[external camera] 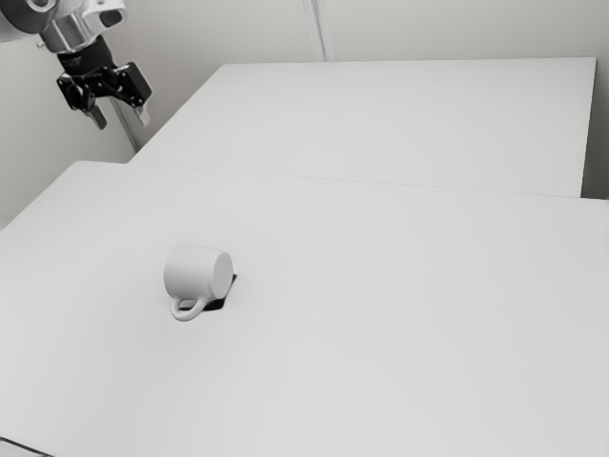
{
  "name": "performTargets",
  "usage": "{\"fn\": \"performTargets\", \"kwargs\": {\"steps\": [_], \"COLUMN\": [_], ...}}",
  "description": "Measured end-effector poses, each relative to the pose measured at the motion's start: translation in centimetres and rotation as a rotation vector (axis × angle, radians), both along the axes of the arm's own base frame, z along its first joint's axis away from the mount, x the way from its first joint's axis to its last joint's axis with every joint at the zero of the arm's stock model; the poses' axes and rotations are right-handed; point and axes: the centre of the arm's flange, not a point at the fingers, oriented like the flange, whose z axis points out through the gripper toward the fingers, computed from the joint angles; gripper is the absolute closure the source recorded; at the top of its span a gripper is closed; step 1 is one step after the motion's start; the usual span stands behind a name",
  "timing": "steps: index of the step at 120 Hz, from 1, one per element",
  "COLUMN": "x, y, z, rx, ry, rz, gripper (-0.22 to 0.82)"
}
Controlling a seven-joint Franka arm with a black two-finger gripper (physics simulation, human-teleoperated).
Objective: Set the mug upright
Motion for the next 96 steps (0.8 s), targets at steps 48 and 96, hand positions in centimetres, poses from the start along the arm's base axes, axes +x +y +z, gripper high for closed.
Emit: {"fn": "performTargets", "kwargs": {"steps": [48,96], "x": [-2.2,-1.8], "y": [2.0,14.1], "z": [-12.5,-28.4], "rx": [-0.319,-0.705], "ry": [0.118,-0.072], "rz": [0.001,0.104], "gripper": [0.02,0.02]}}
